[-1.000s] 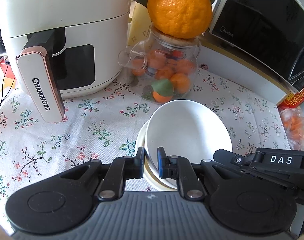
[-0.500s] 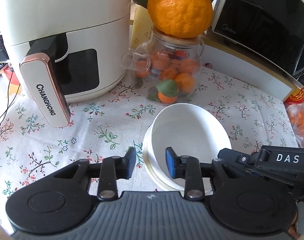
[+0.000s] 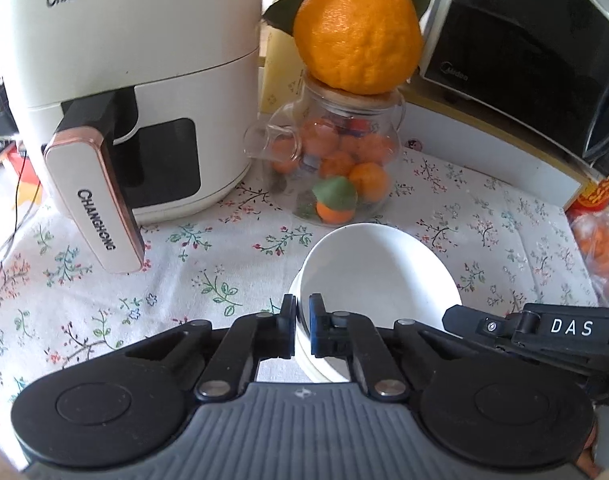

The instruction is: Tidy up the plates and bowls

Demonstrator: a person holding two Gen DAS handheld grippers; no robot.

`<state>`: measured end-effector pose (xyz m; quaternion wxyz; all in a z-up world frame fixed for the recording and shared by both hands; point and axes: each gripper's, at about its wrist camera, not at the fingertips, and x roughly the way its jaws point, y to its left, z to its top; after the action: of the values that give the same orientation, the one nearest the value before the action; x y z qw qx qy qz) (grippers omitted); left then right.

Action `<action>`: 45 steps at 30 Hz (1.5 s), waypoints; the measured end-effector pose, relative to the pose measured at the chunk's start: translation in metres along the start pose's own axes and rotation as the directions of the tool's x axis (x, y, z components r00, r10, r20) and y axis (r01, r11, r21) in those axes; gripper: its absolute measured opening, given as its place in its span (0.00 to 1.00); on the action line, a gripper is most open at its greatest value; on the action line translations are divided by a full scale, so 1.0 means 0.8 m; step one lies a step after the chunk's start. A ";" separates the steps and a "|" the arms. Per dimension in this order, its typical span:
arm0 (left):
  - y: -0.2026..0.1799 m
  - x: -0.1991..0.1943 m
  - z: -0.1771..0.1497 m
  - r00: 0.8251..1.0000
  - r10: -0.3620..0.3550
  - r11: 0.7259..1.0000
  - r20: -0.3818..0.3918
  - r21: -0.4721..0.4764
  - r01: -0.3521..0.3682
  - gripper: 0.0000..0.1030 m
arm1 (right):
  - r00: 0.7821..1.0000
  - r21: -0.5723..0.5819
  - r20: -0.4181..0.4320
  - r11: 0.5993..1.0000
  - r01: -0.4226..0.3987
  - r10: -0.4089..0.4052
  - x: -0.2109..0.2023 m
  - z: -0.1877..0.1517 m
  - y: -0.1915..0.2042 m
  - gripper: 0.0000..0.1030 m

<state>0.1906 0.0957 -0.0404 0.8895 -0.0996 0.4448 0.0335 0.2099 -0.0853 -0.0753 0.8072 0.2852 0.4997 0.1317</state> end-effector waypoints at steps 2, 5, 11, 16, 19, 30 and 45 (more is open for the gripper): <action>-0.001 0.002 0.000 1.000 0.003 1.000 -0.002 0.006 -0.003 0.05 | 1.000 -0.030 0.010 0.999 0.015 -0.015 -0.001 -0.001 0.005 0.09; 0.000 0.004 0.000 1.000 0.005 1.000 -0.006 0.004 -0.005 0.05 | 0.999 -0.068 0.026 0.997 0.028 -0.027 -0.003 -0.003 0.011 0.09; -0.001 0.006 0.000 1.000 0.006 1.000 -0.008 0.009 -0.006 0.05 | 0.999 -0.070 0.024 0.997 0.027 -0.025 -0.003 -0.002 0.009 0.09; 0.001 0.007 0.000 1.000 -0.012 1.000 -0.028 -0.003 0.012 0.19 | 1.000 -0.065 0.014 0.998 0.022 -0.021 -0.002 -0.002 0.009 0.11; 0.002 0.008 0.001 0.999 -0.017 1.000 -0.032 -0.012 0.017 0.26 | 1.000 -0.037 0.003 0.999 0.012 -0.012 -0.002 0.000 0.005 0.18; 0.030 0.019 0.002 0.988 -0.139 0.972 -0.065 -0.199 0.124 0.62 | 0.999 0.027 0.007 0.999 -0.037 0.037 0.001 0.013 -0.014 0.40; 0.048 0.039 -0.002 0.974 -0.211 0.925 -0.086 -0.340 0.171 0.52 | 0.999 0.005 -0.014 0.999 -0.033 0.033 0.023 0.015 -0.020 0.42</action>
<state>0.2026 0.1320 -0.0716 0.8307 -0.2919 0.4739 0.0144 0.2279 -0.0933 -0.0939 0.8008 0.2942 0.5010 0.1459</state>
